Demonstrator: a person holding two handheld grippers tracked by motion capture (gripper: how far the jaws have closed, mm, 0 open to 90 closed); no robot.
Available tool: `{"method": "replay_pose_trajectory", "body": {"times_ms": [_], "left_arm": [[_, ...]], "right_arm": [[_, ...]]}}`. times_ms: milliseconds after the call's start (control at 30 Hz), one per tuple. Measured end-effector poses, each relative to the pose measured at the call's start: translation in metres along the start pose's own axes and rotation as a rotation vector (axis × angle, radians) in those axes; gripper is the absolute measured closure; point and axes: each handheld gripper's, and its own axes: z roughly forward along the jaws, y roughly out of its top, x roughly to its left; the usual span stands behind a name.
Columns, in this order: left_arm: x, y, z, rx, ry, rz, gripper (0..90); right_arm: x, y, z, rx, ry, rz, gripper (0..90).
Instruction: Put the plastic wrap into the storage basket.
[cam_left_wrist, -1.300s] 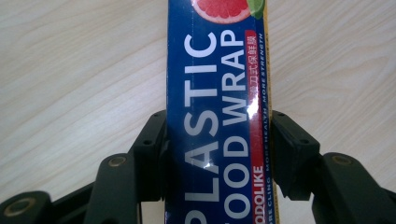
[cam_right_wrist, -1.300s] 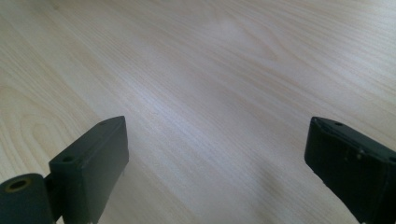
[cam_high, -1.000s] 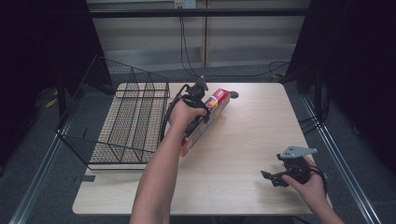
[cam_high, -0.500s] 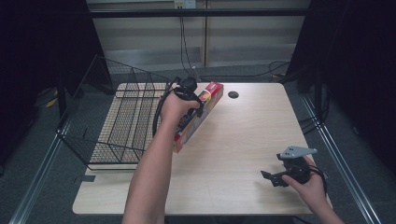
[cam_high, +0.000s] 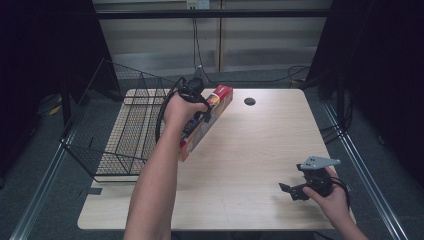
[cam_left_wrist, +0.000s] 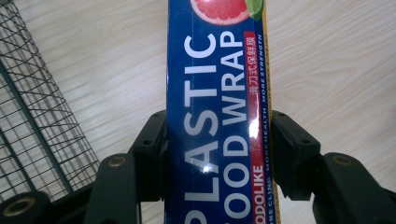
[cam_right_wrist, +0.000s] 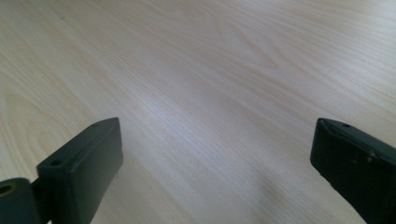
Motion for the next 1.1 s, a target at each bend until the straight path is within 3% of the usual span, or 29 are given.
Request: {"method": "replay_pose_trajectory", "body": {"times_ms": [533, 600, 800, 967, 1100], "left_arm": [[0.005, -0.002, -0.029, -0.012, 0.006, -0.018, 45.6], [0.006, -0.002, -0.034, -0.009, 0.025, -0.013, 45.6], [0.013, -0.006, -0.046, -0.026, 0.009, -0.046, 45.5], [0.020, -0.010, -0.054, -0.011, 0.027, -0.047, 45.6], [0.026, -0.014, -0.060, -0.022, 0.023, -0.077, 45.6]], "right_arm": [[0.001, 0.000, -0.001, 0.002, 0.004, -0.007, 2.1], [0.001, 0.000, -0.001, 0.003, 0.005, -0.003, 2.0], [0.000, 0.000, -0.002, -0.002, 0.009, -0.007, 1.9], [0.001, 0.000, -0.002, 0.003, 0.003, -0.002, 1.9], [0.002, 0.000, -0.001, 0.003, 0.003, -0.010, 2.0]]}}
